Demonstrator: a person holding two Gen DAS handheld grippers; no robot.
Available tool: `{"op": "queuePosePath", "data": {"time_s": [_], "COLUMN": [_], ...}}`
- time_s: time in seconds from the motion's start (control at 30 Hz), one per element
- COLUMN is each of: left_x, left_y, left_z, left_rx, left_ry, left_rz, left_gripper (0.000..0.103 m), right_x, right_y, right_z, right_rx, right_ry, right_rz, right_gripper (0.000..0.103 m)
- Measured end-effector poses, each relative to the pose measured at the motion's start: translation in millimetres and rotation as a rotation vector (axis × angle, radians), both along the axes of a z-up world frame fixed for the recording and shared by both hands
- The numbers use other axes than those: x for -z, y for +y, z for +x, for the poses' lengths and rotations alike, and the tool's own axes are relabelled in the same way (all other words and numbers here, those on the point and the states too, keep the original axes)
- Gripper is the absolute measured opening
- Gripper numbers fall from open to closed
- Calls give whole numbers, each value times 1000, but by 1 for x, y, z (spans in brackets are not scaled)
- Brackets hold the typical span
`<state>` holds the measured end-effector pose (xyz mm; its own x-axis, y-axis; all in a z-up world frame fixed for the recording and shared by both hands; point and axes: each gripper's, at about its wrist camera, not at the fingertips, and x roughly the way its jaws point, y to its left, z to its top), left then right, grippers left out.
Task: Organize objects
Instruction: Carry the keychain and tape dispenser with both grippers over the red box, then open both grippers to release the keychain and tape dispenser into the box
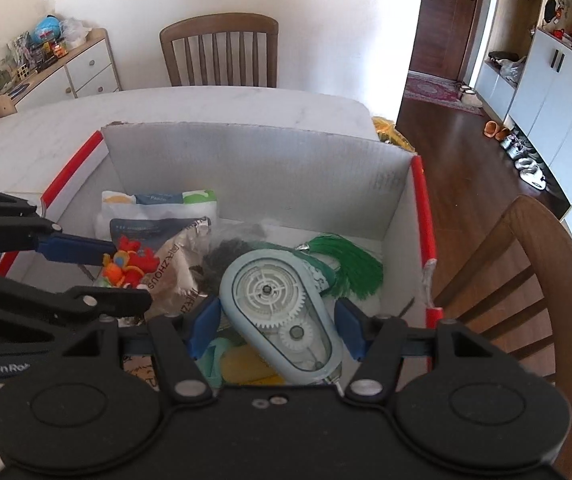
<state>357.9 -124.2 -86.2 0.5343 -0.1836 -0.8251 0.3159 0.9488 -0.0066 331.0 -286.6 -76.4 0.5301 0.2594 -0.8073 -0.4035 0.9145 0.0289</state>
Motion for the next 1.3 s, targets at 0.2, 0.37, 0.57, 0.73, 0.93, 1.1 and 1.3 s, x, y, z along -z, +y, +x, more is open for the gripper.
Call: {"op": "queuePosePath", "data": {"time_s": [0.2,0.37,0.57,0.73,0.93,1.1,1.3], "left_x": [7,9,12,12,7,-4,-21], "left_y": [2,0,1,1,3,7,11], "left_z": [3,6,8,6,0,-10,-25], "left_rx": [-16,-28,-41,-52,-68,-79,-89], "left_ry": [23,33,44,38,23,-13,-74], "left_rz": [-9,-7,-14,-13,-31,-50,-54], "left_gripper": [40,41,41,42,50,61,66], "right_x": [2,3,3,-3,-15,-28,-44], "right_y": [-2,-3,-4,-5,-8,-13,-19], "right_z": [1,1,1,-4,-15,-24,-35], "right_rx": [9,12,13,3,-16,-15,-15], "right_ry": [5,19,20,9,-4,-21,-43], "right_rz": [7,10,16,42,72,100,139], "right_gripper": [61,62,62,62,63,63,66]}}
